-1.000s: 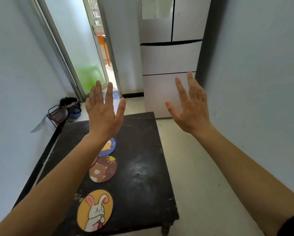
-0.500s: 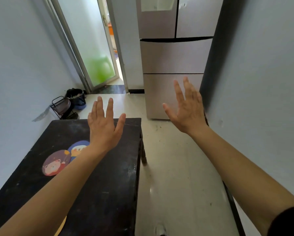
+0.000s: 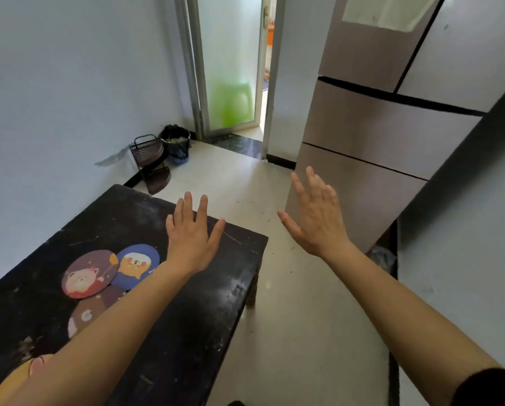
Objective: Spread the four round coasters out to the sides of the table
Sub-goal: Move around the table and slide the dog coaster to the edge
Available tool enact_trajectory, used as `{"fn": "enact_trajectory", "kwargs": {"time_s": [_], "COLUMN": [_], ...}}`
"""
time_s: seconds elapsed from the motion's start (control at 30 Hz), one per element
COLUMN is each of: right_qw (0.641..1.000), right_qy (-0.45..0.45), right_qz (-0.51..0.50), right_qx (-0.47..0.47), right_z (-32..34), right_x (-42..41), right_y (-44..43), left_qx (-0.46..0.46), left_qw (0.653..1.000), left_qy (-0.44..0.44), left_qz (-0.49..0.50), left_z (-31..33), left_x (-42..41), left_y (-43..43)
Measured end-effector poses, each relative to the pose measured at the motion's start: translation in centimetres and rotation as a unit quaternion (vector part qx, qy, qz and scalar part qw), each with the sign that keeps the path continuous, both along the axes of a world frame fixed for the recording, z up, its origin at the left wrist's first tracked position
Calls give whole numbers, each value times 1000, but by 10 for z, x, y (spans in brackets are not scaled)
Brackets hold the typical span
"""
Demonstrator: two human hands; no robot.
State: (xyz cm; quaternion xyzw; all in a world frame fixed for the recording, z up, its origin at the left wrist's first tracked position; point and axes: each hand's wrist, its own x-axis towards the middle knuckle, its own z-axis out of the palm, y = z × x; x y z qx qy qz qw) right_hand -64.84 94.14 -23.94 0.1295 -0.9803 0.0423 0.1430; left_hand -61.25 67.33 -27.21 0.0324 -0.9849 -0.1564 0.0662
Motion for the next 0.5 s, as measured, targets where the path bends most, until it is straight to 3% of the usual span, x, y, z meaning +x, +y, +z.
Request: {"fn": "enact_trajectory", "kwargs": {"time_s": [0.3,0.5], "right_qw": [979,938], "right_qy": [-40,-87], "right_qz": [199,335], "right_qx": [13,-7], "right_z": [-27,-49], "right_x": [-125,-181], "right_y": [-124,-203], "left_qx": [-25,46], "left_qw": [977,908], "left_qy": [-23,-85], "left_qz": [209,407], "left_z": [-21,-46], "left_x": [-7,-4], "left_y": [-83,-116]}}
